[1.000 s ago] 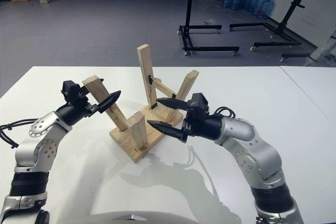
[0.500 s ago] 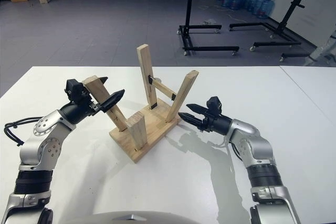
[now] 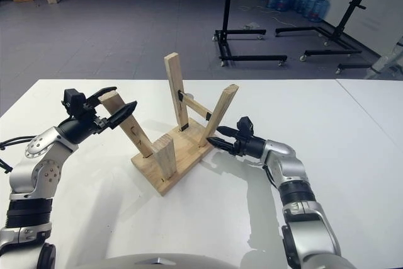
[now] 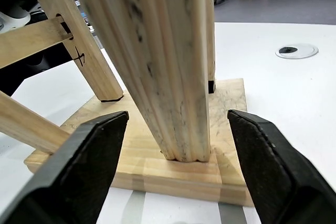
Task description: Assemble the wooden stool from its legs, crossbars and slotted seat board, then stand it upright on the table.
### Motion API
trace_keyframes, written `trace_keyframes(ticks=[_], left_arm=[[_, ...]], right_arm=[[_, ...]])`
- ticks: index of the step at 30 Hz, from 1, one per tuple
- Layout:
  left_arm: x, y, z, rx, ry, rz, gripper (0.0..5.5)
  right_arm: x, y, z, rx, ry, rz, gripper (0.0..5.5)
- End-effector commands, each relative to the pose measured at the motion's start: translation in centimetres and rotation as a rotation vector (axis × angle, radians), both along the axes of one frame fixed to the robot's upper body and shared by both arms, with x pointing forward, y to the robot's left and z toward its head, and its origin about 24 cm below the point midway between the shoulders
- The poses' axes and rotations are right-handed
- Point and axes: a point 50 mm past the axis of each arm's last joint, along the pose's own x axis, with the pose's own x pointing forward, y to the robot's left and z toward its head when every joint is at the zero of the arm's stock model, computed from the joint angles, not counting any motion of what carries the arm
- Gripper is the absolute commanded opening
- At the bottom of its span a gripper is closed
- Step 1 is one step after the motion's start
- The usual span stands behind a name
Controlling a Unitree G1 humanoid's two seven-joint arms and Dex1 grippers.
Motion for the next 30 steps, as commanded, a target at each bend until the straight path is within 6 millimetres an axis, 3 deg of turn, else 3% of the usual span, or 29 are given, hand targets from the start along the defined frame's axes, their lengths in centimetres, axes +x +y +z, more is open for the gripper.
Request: trace_keyframes(ticks=[1,11,14,19,21,26,28,30], left_arm=[[0.3,0.2,0.9,0.012,-0.016,-0.021,5.14],[-0.3,2.4,1.7,-0.074,-0.025,0.037,5.14],[-0.6,4.5,2.2,-0.189,-0.025,0.075,5.14],[-1.1,9.3,1.4,-0.315,0.037,0.198,5.14],[-1.9,10.6,0.8,-0.218,0.086,0.187,5.14],[-4.6,12.2,-2.2,0.312,0.287,0.043,5.14],[-6.5,11.6,-3.9,0.572,0.382,-0.149,5.14],[-7.5,10.1,-4.4,0.662,0.396,-0.311,5.14]], right_arm=[[0.5,0.2,0.4,-0.001,-0.036,0.003,3.48],[-1.6,2.3,0.5,0.061,-0.03,0.167,3.48],[-2.9,2.2,0.6,0.054,-0.017,0.194,3.48],[-6.5,2.7,0.6,0.02,-0.002,0.275,3.48],[-7.5,2.9,1.0,0.001,-0.014,0.301,3.48],[-8.5,3.2,2.5,-0.04,-0.071,0.308,3.48],[-8.7,3.0,3.1,-0.073,-0.079,0.306,3.48],[-8.8,2.7,3.4,-0.111,-0.085,0.295,3.48]])
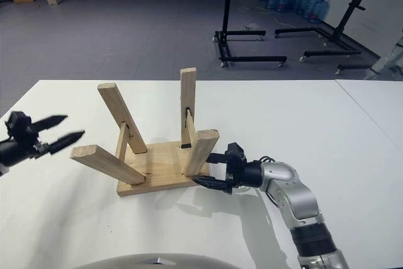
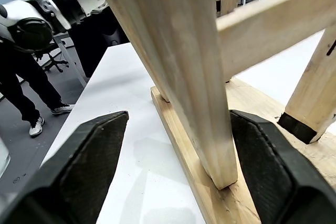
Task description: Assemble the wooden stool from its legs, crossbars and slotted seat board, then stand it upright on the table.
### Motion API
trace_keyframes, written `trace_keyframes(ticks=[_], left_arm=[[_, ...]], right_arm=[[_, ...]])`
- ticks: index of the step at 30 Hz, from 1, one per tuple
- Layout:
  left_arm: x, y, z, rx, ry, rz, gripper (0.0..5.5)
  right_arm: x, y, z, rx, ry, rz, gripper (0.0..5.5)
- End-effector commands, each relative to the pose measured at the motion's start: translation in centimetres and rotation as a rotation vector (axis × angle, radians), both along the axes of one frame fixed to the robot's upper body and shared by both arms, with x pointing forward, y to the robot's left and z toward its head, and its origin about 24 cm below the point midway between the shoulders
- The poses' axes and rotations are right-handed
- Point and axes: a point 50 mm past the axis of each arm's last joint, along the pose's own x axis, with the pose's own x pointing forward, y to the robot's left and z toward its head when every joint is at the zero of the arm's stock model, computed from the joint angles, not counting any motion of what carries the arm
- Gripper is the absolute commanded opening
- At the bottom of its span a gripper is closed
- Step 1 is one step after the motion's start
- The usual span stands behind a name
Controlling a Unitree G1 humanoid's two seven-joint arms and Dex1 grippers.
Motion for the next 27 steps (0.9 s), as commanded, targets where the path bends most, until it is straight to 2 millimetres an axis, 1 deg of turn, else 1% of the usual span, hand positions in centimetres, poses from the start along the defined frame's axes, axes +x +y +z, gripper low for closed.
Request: trace_keyframes(ticks=[1,3,7,11,15,17,22,23,24,25,26,27], left_arm=[[-1.8,-2.6,-0.8,0.157,0.101,-0.305,5.14],[-2.1,-4.2,-1.2,0.154,0.096,-0.385,5.14],[-1.6,-6.8,-1.7,0.086,0.035,-0.42,5.14],[-1.4,-8.5,-2.7,0.023,0.033,-0.41,5.14],[-1.4,-9.7,-3.1,-0.02,0.023,-0.407,5.14],[-1.3,-10.0,-3.4,-0.028,0.018,-0.405,4.92],[-1.1,-10.6,-3.8,-0.038,0.011,-0.405,4.11],[-1.1,-10.7,-3.9,-0.037,0.008,-0.407,4.08],[-1.1,-10.9,-4.0,-0.028,0.004,-0.409,3.83],[-1.1,-11.0,-4.1,-0.028,0.0,-0.412,3.74],[-1.1,-11.2,-4.2,-0.027,-0.003,-0.413,3.51],[-1.1,-11.3,-4.2,-0.026,-0.006,-0.418,3.39]], right_arm=[[-0.3,-0.7,0.7,-0.072,-0.017,-0.023,3.48],[0.0,-1.4,0.4,-0.123,-0.012,-0.072,3.48],[0.4,-1.6,0.1,-0.159,-0.019,-0.1,3.48],[0.6,-1.4,-0.1,-0.137,-0.039,-0.05,3.48],[1.1,-0.9,-0.3,-0.13,-0.068,-0.021,3.48],[1.3,-0.6,-0.3,-0.126,-0.073,-0.001,3.51],[1.0,-0.3,-0.5,-0.129,-0.083,0.036,3.51],[0.9,-0.2,-0.6,-0.129,-0.083,0.041,3.51],[0.9,-0.3,-0.7,-0.136,-0.086,0.046,3.51],[0.9,-0.3,-0.8,-0.14,-0.087,0.05,3.51],[0.9,-0.3,-0.8,-0.141,-0.087,0.056,3.51],[0.9,-0.3,-0.8,-0.139,-0.087,0.059,3.51]])
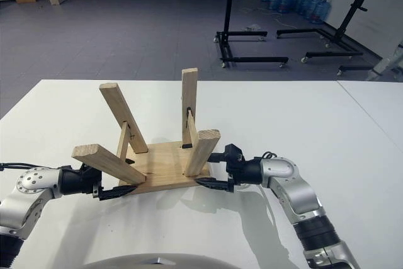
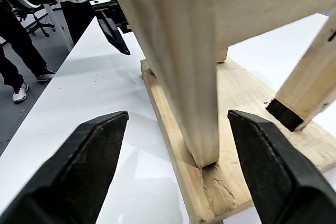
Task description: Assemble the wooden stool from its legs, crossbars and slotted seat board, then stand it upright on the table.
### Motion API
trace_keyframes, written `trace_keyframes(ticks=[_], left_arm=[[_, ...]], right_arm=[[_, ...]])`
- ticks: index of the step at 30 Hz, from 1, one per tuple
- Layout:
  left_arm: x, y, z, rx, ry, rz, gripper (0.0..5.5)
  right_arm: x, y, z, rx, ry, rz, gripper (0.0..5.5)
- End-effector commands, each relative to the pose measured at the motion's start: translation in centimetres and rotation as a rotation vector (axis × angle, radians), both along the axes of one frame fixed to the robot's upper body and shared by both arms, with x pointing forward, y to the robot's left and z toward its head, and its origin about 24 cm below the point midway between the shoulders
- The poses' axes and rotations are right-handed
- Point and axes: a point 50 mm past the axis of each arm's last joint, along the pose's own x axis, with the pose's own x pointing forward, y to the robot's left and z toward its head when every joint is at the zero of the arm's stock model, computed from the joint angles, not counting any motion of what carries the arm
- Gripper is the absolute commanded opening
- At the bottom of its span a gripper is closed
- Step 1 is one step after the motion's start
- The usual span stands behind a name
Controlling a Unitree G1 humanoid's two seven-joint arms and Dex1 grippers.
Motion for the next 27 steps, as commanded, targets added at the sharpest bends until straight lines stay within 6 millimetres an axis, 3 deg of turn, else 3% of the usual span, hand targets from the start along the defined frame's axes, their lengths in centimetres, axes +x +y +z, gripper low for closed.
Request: trace_keyframes(ticks=[1,12,15,22,27], left_arm=[[0.2,-0.4,0.0,0.015,-0.022,-0.017,3.21],[0.9,-1.0,1.0,0.022,-0.021,-0.15,1.48],[1.1,-1.6,1.7,-0.029,0.0,-0.18,1.2],[0.4,-1.5,3.1,-0.291,0.35,-0.205,1.15],[-0.9,-1.8,3.6,-0.46,0.586,-0.098,1.14]], right_arm=[[0.1,0.0,0.1,-0.01,-0.009,0.022,3.51],[0.8,0.4,-0.6,0.009,-0.028,0.057,1.53],[0.9,0.2,-0.3,0.021,-0.007,0.062,1.26],[-0.3,0.3,2.4,0.046,0.332,0.175,1.19],[0.6,0.6,4.6,-0.042,0.584,0.281,1.02]])
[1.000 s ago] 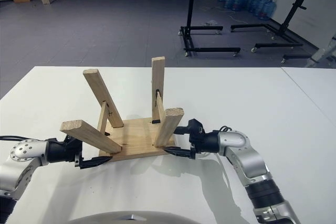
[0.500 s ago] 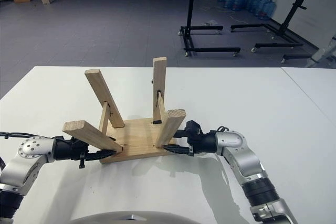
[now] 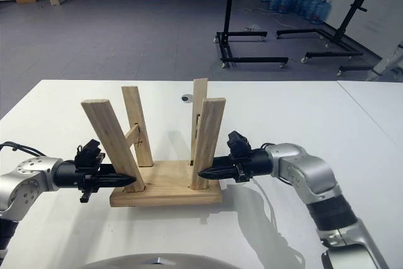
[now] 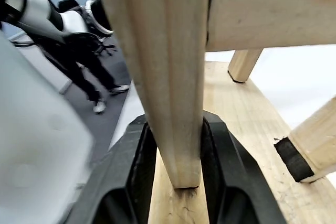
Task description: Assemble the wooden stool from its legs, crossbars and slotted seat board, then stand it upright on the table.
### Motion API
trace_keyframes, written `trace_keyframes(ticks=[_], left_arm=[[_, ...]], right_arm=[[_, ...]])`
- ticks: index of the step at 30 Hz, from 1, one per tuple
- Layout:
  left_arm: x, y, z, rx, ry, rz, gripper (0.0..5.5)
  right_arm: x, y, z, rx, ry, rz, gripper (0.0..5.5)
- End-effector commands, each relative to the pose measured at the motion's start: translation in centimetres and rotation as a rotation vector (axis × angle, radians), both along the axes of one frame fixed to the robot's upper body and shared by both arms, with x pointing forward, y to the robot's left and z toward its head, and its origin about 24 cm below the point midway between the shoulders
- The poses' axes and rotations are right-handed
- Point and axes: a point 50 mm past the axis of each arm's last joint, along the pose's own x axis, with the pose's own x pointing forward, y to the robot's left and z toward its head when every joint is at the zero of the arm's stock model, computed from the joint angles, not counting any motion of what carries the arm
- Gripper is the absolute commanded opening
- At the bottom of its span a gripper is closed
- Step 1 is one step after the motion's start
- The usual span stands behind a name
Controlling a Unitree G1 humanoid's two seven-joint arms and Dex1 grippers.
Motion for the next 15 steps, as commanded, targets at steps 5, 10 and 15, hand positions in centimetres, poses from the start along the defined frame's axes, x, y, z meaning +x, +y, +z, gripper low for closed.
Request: trace_keyframes(ticks=[5,10,15], left_arm=[[-3.3,-1.4,-2.0,-0.091,0.325,0.065,1.12],[-4.8,-1.6,-3.4,-0.108,0.483,0.101,1.12],[-4.8,-1.4,-3.7,-0.096,0.536,0.135,2.02]], right_arm=[[1.4,1.4,1.2,-0.167,0.358,0.163,1.01],[1.4,1.1,0.9,-0.213,0.445,0.193,1.01],[2.0,0.6,0.3,-0.224,0.481,0.153,1.01]])
